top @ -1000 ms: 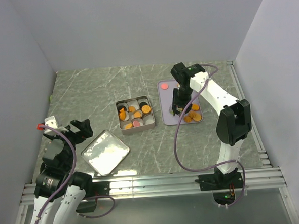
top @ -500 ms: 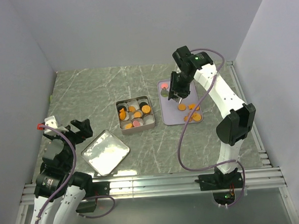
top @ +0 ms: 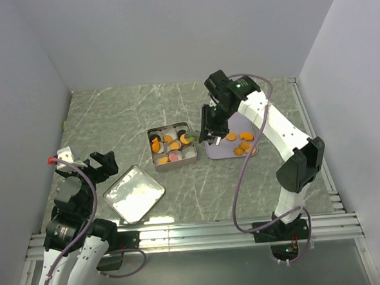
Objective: Pack the cookies
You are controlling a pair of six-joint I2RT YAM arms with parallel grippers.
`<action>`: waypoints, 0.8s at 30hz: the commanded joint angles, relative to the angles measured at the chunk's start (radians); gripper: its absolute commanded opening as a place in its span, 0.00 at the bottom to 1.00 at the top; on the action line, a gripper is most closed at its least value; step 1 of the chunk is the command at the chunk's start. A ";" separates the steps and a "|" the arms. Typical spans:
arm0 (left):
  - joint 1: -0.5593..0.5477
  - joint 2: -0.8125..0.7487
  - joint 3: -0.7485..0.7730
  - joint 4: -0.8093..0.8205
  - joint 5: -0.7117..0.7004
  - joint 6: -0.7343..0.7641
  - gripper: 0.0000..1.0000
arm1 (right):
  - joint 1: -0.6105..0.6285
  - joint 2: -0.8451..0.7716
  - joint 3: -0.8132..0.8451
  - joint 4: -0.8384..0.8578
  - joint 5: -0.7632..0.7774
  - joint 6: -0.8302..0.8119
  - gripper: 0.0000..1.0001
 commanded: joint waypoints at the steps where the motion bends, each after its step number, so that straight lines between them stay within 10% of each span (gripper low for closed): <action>1: -0.001 0.008 0.000 0.042 0.016 0.013 1.00 | 0.039 -0.072 -0.065 0.035 -0.028 0.030 0.40; 24: -0.001 0.002 0.001 0.037 0.009 0.009 0.99 | 0.101 -0.057 -0.141 0.072 0.035 0.048 0.50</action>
